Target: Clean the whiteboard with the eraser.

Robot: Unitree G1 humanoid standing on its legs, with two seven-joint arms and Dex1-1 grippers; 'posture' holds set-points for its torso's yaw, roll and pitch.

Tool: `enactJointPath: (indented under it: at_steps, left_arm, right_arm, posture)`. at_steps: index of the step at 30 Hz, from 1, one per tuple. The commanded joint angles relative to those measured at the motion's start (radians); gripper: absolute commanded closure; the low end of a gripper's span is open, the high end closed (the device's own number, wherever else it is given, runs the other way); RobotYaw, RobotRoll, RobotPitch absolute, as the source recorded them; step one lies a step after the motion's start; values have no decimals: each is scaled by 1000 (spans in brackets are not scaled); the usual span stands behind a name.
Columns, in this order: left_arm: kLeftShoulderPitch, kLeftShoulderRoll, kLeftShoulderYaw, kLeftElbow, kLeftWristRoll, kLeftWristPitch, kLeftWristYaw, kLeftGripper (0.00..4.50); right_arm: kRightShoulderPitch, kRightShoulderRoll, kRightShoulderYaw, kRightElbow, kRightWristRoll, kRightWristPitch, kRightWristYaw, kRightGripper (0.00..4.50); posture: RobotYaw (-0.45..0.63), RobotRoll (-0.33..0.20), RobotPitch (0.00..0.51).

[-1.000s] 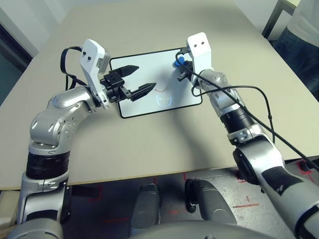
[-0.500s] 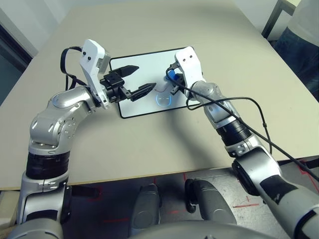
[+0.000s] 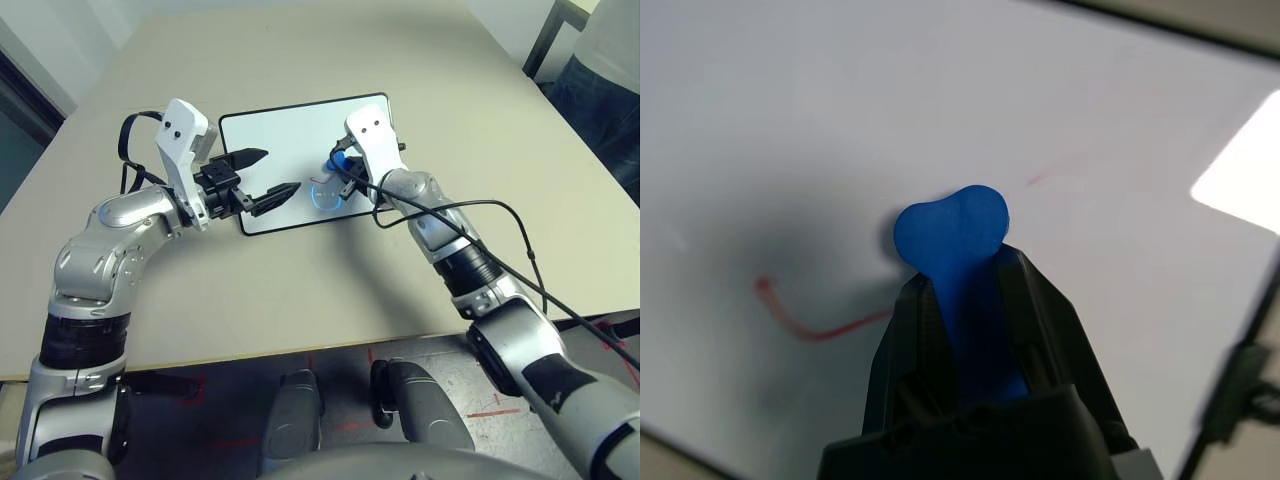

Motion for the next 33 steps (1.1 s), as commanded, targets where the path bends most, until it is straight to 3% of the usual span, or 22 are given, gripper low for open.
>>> enactJointPath:
  at_steps: [1,11,33]
  left_arm:
    - [13,2,-1,2,12,-4,-2,0]
    - [27,-1,-3,-13,7,6,1,0]
    - [48,13,17,-35,-2,25,3,0]
  right_arm:
    - [-31,-13,-44,61,7,-14,-33,3695]
    - [-57,-17,-71,94,5,-36,-59,3695]
    - [193,44,146,-10,-42,24,81,3696]
  posture:
    - [129,0,128]
    - [128,0,137]
    - [146,0,152]
